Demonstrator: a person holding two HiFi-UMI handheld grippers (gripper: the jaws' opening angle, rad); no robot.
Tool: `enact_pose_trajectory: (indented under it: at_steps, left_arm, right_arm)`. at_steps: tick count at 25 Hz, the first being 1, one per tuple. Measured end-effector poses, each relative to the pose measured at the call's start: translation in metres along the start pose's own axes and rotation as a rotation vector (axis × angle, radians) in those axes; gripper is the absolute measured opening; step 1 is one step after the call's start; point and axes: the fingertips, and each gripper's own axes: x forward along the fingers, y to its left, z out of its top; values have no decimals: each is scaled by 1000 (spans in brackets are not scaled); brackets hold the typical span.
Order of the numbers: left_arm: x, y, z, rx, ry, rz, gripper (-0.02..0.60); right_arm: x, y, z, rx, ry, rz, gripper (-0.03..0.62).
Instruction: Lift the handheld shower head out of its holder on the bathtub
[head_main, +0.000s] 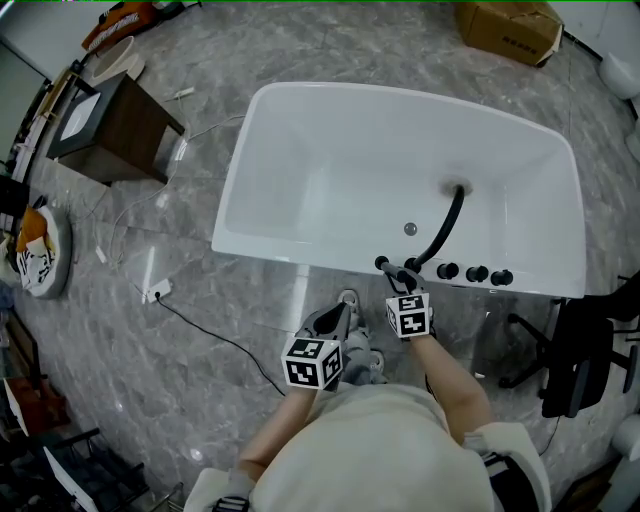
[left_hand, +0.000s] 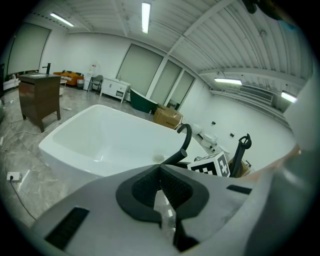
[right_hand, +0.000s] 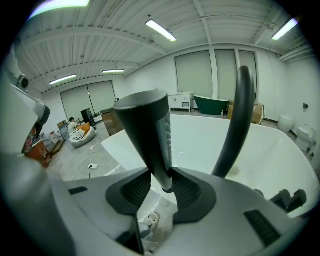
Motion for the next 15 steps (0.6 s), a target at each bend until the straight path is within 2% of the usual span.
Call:
enact_pose_trajectory:
  at_steps: [15]
  left_arm:
    - [-27,-25,-22,4,-31,-4,20]
  right_arm:
    - [-59,9,30,-9,-148,-8,138]
